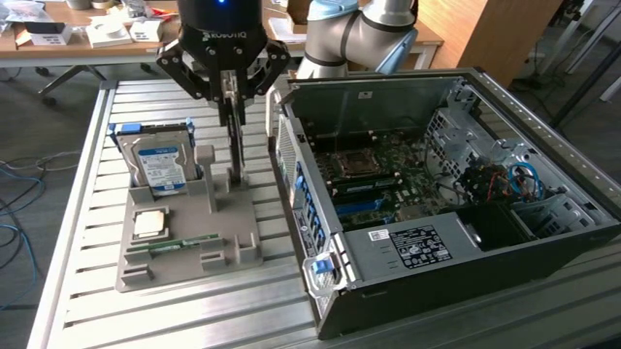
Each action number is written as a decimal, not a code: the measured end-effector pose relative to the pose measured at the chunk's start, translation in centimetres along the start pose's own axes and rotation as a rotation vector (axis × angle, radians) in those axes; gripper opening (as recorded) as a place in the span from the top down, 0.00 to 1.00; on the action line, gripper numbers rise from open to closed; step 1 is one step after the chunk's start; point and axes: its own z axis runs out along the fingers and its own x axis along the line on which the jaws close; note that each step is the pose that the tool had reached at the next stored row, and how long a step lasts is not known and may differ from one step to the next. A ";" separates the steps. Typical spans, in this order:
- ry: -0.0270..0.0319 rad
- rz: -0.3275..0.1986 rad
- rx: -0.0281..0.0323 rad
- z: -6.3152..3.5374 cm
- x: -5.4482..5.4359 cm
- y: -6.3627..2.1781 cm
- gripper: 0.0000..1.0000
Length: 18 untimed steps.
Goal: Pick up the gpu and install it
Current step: 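Pick up the gpu and move the gpu toward the slot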
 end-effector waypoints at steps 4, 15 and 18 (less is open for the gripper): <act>0.0000 0.000 0.0000 -0.58 0.0 0.02 0.74; 0.0001 0.000 0.0001 -0.78 -0.3 0.04 0.74; 0.0000 0.000 0.0000 -0.77 -0.8 0.06 0.74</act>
